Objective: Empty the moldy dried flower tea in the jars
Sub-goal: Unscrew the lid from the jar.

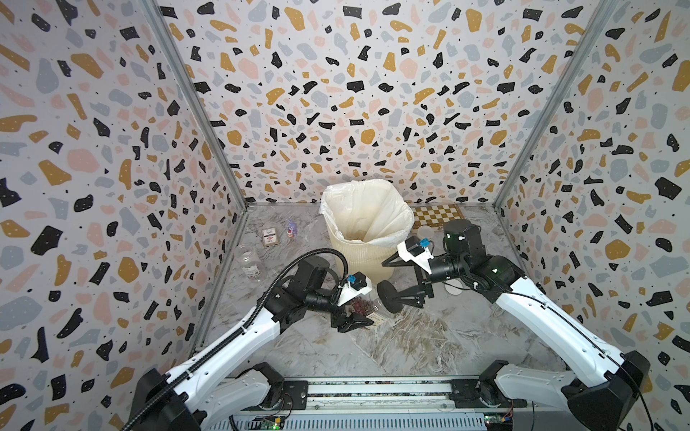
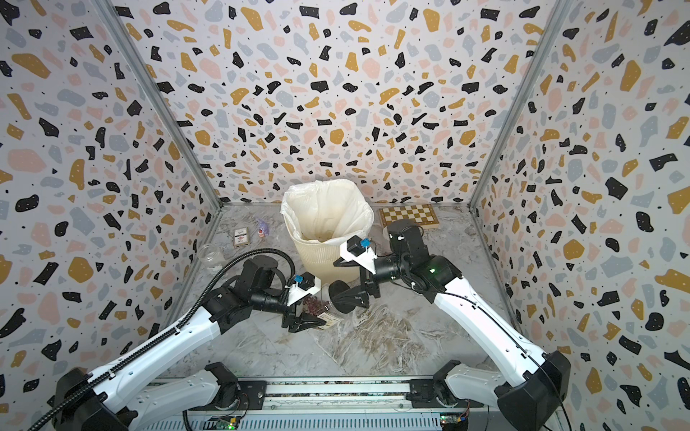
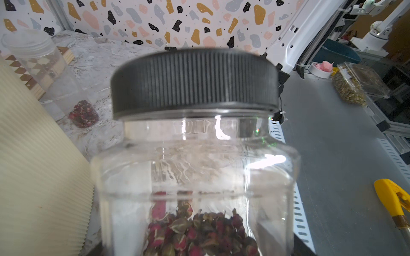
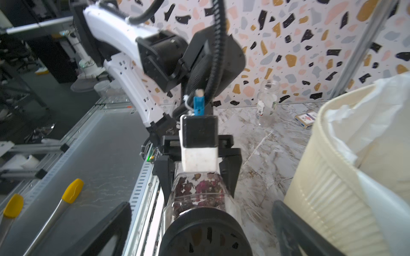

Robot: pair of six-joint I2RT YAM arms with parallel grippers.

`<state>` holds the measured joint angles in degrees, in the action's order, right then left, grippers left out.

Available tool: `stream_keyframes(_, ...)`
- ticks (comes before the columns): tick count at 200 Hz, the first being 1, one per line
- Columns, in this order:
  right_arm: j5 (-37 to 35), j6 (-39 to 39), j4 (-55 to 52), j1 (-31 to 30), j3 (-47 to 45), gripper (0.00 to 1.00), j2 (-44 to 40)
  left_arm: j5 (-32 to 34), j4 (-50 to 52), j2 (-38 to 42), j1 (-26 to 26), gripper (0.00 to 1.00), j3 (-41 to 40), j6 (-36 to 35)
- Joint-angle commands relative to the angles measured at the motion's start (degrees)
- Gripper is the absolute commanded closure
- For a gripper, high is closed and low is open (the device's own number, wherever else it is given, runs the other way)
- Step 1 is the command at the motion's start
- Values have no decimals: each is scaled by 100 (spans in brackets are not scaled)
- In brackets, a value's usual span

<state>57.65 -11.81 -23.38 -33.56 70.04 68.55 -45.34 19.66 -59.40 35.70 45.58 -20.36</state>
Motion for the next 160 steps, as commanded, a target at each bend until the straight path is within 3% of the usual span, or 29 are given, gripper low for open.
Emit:
stream_keyframes(1, -363, 1737, -568, 389, 575, 1, 333, 351, -216, 157, -28, 41, -33, -110)
stream_keyframes(21, -430, 2304, -1380, 517, 726, 1, 638, 471, -229, 211, -28, 41, -43, -135)
stream_keyframes(45, -757, 2776, -1344, 443, 365, 1, 493, 609, -189, 262, -28, 40, -34, -195)
stream_keyframes(113, -1006, 3091, -1040, -186, -8, 1, 705, 714, -137, 313, -28, 40, -59, -240)
stream_keyframes(160, -953, 3236, -906, -307, -20, 1, 765, 711, -194, 315, -28, 40, -96, -188)
